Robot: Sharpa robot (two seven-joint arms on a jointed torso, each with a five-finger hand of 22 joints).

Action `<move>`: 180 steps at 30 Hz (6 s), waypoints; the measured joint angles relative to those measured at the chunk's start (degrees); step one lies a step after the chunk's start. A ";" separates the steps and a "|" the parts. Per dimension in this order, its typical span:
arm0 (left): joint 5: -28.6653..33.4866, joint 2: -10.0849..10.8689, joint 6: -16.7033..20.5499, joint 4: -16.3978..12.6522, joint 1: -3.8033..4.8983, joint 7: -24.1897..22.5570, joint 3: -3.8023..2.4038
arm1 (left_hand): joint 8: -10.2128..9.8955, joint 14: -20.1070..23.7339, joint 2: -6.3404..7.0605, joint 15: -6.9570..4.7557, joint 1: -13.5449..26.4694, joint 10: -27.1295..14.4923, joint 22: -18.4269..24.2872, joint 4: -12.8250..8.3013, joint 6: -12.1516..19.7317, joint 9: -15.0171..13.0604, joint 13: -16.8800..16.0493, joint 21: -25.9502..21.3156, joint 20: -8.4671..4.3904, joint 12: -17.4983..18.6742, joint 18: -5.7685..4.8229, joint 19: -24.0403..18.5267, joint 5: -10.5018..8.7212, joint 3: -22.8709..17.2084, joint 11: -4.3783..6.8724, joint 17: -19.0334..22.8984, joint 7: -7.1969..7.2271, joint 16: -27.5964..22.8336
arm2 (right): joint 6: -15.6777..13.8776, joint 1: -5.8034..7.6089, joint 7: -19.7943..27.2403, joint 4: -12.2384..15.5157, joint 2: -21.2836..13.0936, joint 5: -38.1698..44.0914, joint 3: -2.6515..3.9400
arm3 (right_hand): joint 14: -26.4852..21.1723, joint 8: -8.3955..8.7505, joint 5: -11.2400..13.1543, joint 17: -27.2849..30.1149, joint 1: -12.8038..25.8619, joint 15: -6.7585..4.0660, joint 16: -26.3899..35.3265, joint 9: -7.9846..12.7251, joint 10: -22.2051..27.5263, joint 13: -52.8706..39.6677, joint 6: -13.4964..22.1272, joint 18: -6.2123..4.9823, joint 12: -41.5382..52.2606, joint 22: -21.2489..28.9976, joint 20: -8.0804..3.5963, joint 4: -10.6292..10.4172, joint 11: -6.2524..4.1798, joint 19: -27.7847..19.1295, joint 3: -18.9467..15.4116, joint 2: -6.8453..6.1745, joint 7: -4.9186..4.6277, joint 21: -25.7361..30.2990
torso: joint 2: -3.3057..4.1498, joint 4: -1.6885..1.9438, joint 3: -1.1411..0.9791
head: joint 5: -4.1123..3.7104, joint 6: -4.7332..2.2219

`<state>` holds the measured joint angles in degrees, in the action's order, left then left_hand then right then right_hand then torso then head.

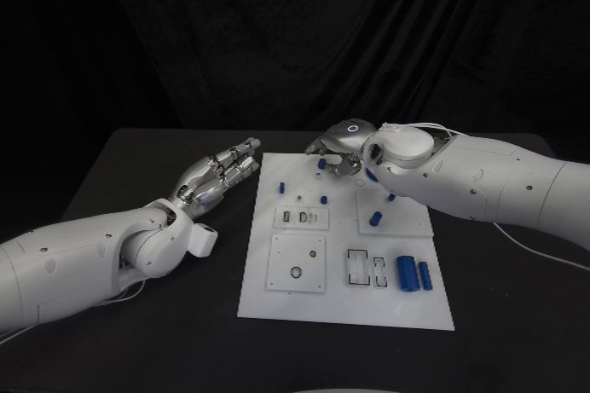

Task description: Assemble the parts on the task board

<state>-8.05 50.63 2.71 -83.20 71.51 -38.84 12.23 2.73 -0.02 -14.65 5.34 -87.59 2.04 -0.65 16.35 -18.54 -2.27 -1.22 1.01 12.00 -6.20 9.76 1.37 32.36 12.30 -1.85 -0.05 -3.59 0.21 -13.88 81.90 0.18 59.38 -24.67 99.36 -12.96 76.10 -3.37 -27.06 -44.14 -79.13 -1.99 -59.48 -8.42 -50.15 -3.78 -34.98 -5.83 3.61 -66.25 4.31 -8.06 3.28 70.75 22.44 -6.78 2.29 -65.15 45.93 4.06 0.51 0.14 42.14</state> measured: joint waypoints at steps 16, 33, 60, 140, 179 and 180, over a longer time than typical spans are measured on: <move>0.00 0.43 -0.07 -0.26 0.00 -0.01 0.00 | 0.22 0.00 0.00 0.00 0.00 0.00 0.00 0.00 0.00 0.01 0.01 0.00 0.00 0.01 0.01 0.00 0.19 0.00 0.00 0.00 0.00 0.00 | -6.39 0.56 0.46 5.72 -6.91 -0.50 0.05 | 0.43 -1.47 0.01 -0.97 0.61 -0.43 -0.29 -0.49 -11.88 -2.73 -10.46 0.00 4.88 -1.22 -0.20 -0.40 -0.97 0.62 -0.22 0.61 -4.10 0.37 | -0.01 -0.01 -0.02 | 0.52 -0.41; 0.00 1.37 0.03 -0.62 -0.01 -0.02 0.01 | 0.22 0.00 0.00 0.00 0.00 0.00 0.00 0.00 -0.21 -0.04 0.01 0.00 0.00 0.01 0.00 0.00 0.19 0.00 0.01 -0.03 -0.21 0.00 | -8.05 3.53 0.64 18.13 -23.80 -9.87 -0.27 | 7.75 -0.73 -0.37 -30.73 7.56 -1.28 -29.66 2.92 -33.26 -71.04 -10.14 1.40 85.73 -8.69 -1.15 -5.24 -3.25 8.92 -6.96 0.27 -6.45 -11.31 | -0.11 -0.40 -0.07 | 0.43 -0.53; -0.55 2.44 0.05 -1.57 -0.02 -0.02 0.00 | 0.22 0.00 0.00 0.00 0.00 0.16 0.00 -0.16 -0.20 -0.03 0.02 0.00 0.00 -0.19 0.00 0.00 0.63 -0.16 -0.15 -0.01 -0.21 0.00 | -0.93 2.18 -4.65 15.89 -23.29 -15.48 -0.66 | 7.95 -0.55 -0.36 -30.80 9.32 -1.07 -30.36 1.11 -33.60 -71.15 -9.51 4.50 86.25 -8.69 -0.73 -5.66 -3.28 13.00 -9.16 0.66 -7.27 -21.38 | 0.16 -0.43 -0.03 | 0.04 0.42; -1.02 1.56 -0.67 -0.62 -0.02 -0.02 0.00 | 0.21 0.00 0.00 -0.01 0.00 0.12 0.00 0.00 -0.20 -0.02 0.03 0.00 0.00 -0.18 0.00 0.00 0.63 -0.31 -0.10 0.00 -0.21 0.00 | -1.46 0.68 -6.88 12.48 -18.54 -11.21 -0.54 | 7.95 -17.41 0.10 -30.78 3.27 -1.49 -30.36 -24.65 -33.79 -71.17 -9.84 4.47 86.24 -8.70 -1.25 4.15 -3.91 13.31 -9.96 4.23 -6.53 -22.20 | 0.25 -0.38 -0.05 | 0.17 0.81; -1.04 1.23 -1.14 0.08 -0.08 -0.02 0.00 | 0.21 0.00 0.00 -0.01 0.00 0.12 0.00 -0.16 -0.20 -0.01 0.03 0.00 -0.01 -0.18 0.00 -0.01 0.63 -0.48 -0.10 -0.04 -0.20 0.00 | -1.37 1.54 -7.39 16.98 -23.40 -10.87 -0.54 | 7.95 -2.72 -0.22 -30.77 7.67 -1.49 -30.36 -22.09 -33.79 -71.14 -5.22 4.47 86.24 -8.67 -1.24 -1.27 -3.90 13.31 -7.73 0.89 -7.06 -20.93 | 0.07 -0.48 -0.07 | -0.31 -0.51; -1.04 1.22 -1.15 0.08 -0.09 -0.02 0.00 | 0.22 0.00 0.00 -0.01 0.00 0.12 0.00 -0.16 -0.20 -0.01 0.03 0.00 0.00 -0.18 0.00 0.00 0.63 -0.48 -0.10 -0.04 -0.20 0.00 | -1.19 1.54 -7.49 16.97 -23.45 -10.87 -0.54 | 7.95 -2.72 -0.22 -30.77 7.67 -1.49 -30.36 -22.09 -33.78 -71.14 -5.22 4.47 86.24 -8.67 -1.24 -1.27 -3.90 13.31 -7.73 0.89 -7.06 -20.93 | 0.07 -0.48 -0.07 | -0.31 -0.51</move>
<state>-9.10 51.85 1.56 -83.12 71.43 -38.86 12.24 2.95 -0.02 -14.65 5.33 -87.59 2.15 -0.65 16.19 -18.75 -2.29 -1.19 1.01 11.99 -6.38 9.76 1.37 32.98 11.82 -1.94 -0.09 -3.80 0.21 -15.07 83.44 -7.31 76.36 -48.11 88.50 -13.50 84.05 -6.09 -27.28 -74.91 -71.46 -3.48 -89.83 -30.51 -83.93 -74.92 -40.20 -1.36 89.85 -74.92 3.06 -9.33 -0.62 84.05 14.71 -5.89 -4.76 -86.08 45.99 3.58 0.44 -0.17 41.63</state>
